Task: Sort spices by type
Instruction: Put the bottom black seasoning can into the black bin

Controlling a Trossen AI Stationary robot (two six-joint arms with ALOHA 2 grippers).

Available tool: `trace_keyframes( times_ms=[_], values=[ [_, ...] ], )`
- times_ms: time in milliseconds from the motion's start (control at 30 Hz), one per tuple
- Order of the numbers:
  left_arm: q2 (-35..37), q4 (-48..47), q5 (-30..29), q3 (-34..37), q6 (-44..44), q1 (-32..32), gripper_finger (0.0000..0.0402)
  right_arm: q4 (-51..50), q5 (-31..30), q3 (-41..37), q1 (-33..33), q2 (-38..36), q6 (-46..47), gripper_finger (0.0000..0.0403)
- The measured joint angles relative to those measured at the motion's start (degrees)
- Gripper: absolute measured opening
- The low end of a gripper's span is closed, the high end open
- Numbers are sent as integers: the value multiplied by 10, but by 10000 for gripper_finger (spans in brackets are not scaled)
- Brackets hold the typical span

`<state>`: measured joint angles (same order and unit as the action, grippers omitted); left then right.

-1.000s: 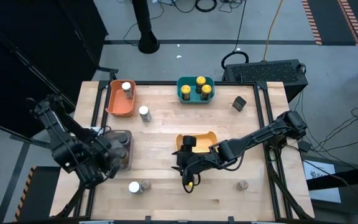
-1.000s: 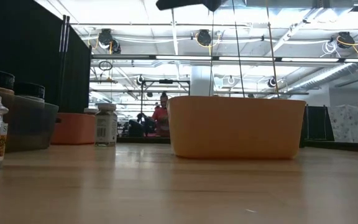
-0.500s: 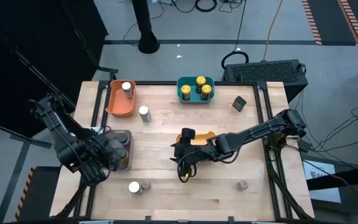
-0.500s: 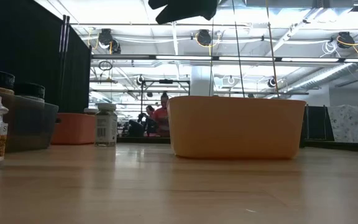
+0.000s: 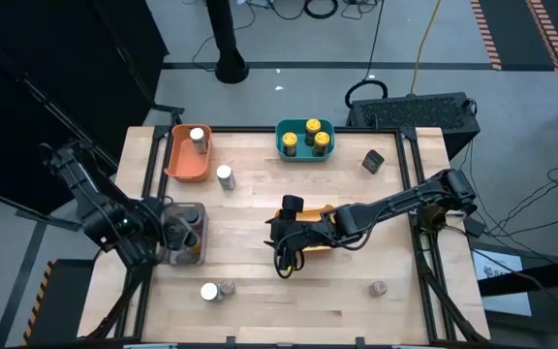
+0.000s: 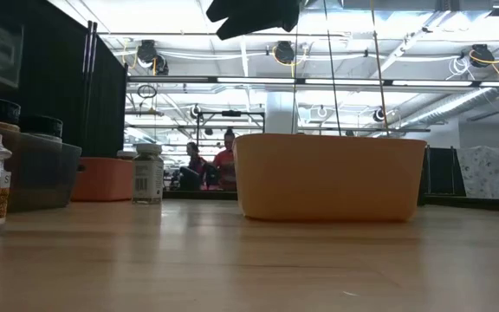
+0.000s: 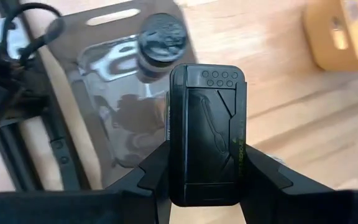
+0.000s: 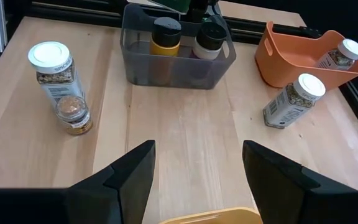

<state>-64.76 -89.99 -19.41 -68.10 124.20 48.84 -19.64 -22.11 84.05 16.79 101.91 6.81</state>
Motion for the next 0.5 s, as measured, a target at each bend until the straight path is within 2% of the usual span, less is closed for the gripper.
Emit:
trace_keyframes(
  times_ms=[100,500],
  values=[
    [19,-1,19,27,0,-5,137,0,0,0,0,0,0,226],
    [81,-1,28,83,-18,-31,137,1,0,0,0,0,0,226]
  ],
)
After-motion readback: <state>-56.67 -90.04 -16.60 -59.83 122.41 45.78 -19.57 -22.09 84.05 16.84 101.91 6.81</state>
